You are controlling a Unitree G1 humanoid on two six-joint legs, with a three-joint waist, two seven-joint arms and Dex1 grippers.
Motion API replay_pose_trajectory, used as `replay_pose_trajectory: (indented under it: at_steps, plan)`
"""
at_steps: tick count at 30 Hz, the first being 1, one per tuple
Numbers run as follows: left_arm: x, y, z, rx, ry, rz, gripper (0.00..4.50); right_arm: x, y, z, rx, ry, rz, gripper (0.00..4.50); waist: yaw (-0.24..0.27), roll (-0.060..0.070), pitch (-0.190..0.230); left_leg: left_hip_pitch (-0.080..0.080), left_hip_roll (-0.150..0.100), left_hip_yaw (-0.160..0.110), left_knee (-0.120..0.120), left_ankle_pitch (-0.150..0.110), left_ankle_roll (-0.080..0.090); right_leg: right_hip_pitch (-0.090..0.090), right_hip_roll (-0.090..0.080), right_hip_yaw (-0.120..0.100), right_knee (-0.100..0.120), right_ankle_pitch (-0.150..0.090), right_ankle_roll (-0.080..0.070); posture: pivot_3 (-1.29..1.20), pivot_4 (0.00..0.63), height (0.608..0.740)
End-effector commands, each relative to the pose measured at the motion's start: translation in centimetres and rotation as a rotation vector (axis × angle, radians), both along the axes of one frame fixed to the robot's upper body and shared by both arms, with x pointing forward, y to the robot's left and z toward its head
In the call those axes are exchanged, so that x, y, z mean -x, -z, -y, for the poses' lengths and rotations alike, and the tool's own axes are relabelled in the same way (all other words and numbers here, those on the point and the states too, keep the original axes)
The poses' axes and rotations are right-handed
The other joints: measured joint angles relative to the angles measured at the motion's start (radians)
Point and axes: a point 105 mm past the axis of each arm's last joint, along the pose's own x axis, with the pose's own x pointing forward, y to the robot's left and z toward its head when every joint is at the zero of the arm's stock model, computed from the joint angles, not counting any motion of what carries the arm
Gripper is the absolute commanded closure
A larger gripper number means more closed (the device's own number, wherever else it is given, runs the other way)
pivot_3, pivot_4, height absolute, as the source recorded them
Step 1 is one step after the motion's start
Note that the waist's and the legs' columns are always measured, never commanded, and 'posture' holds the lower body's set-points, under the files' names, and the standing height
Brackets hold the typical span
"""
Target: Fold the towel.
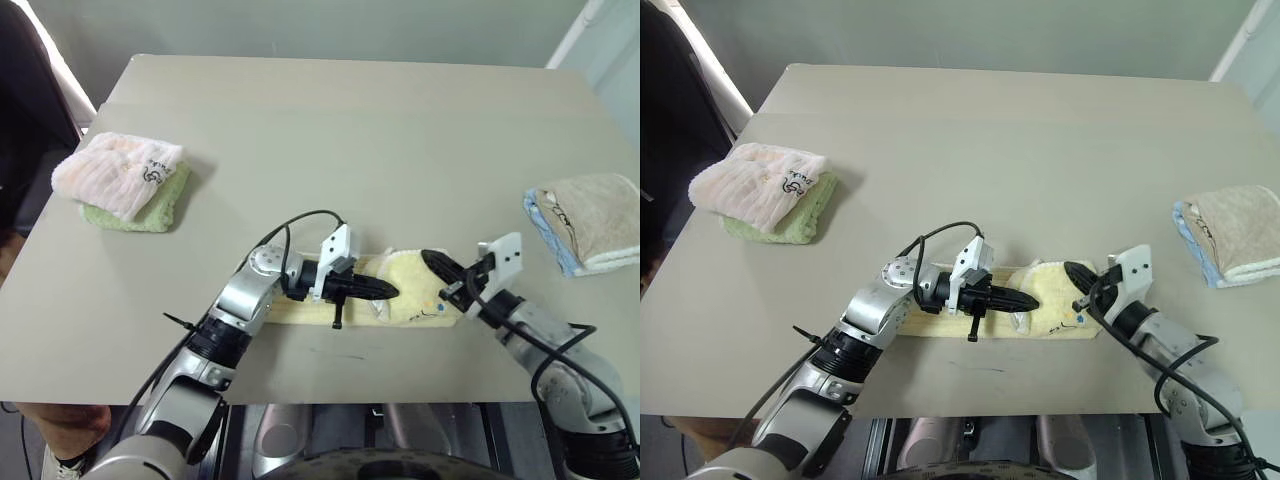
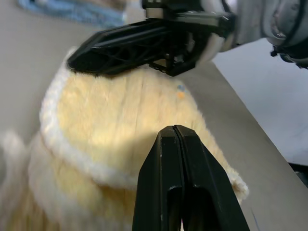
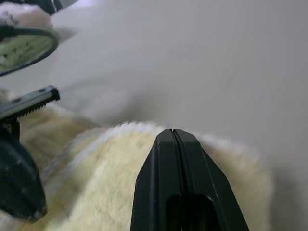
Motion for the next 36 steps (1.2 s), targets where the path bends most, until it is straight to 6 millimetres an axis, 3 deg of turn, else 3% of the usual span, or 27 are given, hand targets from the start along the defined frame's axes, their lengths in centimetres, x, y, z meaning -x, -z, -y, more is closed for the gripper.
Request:
replay_pose_trajectory:
  at_steps: [1,6,11,15,18,20,23,26,34,36]
  plan:
    - [0.2,-0.1,-0.1,-0.015,0.011,-0.04,4.47,-0.4,1.3,0.4,0.082,0.016,0.021,4.47,-0.001,0.0,0.0,0.0,0.0,0.0,0.0,0.0,0.0,0.0,0.0,0.0,0.0,0.0,0.0,0.0,0.15,0.697]
    - [0.6,0.1,-0.3,-0.061,0.034,-0.039,4.47,-1.8,2.0,2.1,0.129,0.113,0.043,4.47,-0.001,0.0,0.0,0.005,0.0,0.0,0.0,0.0,0.0,0.004,0.0,0.0,0.0,-0.001,0.001,0.0,0.15,0.697]
    - [0.9,-0.5,-1.1,-0.065,0.066,-0.007,4.47,-1.7,1.9,2.6,0.159,0.096,0.058,4.47,0.0,0.0,0.0,0.01,0.0,-0.001,0.0,-0.001,-0.002,0.009,0.0,0.0,0.0,-0.003,0.005,0.0,0.15,0.697]
    - [0.5,-3.0,-2.2,0.018,0.055,-0.056,4.47,-0.6,-0.8,1.6,0.04,-0.018,0.071,4.47,0.002,0.0,0.0,0.009,0.0,-0.002,0.0,-0.004,-0.008,0.009,0.0,0.0,0.0,-0.003,0.005,0.0,0.15,0.697]
    - [0.0,-5.0,-3.6,0.051,0.026,-0.043,4.47,2.5,-4.9,-1.0,-0.118,-0.264,0.073,4.47,0.001,0.001,0.001,0.004,0.0,-0.001,0.0,-0.003,-0.008,0.005,0.0,0.0,0.0,-0.005,0.005,0.0,0.15,0.697]
    - [-0.3,-6.1,-4.6,0.065,-0.002,-0.032,4.47,3.5,-7.1,-1.7,-0.169,-0.352,0.086,4.47,-0.001,0.001,0.001,0.001,0.0,0.0,-0.001,0.0,-0.009,0.001,0.001,0.0,0.0,-0.007,0.004,0.0,0.15,0.697]
    - [-0.7,-8.2,-6.0,0.105,-0.051,-0.02,3.88,3.6,-8.8,-1.8,-0.174,-0.39,0.096,4.5,-0.007,0.0,0.001,0.001,0.0,-0.001,-0.002,0.004,-0.021,0.0,0.003,0.0,0.0,-0.011,0.004,0.0,0.15,0.697]
    - [-1.2,-9.6,-7.4,0.136,-0.117,-0.024,2.85,3.6,-8.8,-2.0,-0.129,-0.421,0.071,4.5,-0.005,0.0,0.001,0.001,0.0,-0.001,-0.003,0.003,-0.02,0.0,0.002,0.0,0.001,-0.012,0.0,0.0,0.15,0.697]
    - [-2.6,-10.6,-14.5,0.145,-0.453,-0.114,0.12,2.5,-7.7,-3.5,-0.017,-0.504,0.069,4.5,-0.006,0.0,0.001,0.001,0.001,0.0,-0.007,0.0,-0.018,-0.003,0.001,0.0,0.0,-0.013,-0.007,0.0,0.15,0.697]
    - [-1.8,-10.3,-15.9,0.148,-0.511,-0.151,0.03,2.4,-7.6,-3.7,0.001,-0.537,0.07,4.5,-0.009,0.0,0.001,0.002,0.001,0.0,-0.009,0.0,-0.018,-0.003,0.001,0.001,0.0,-0.013,-0.008,0.0,0.15,0.697]
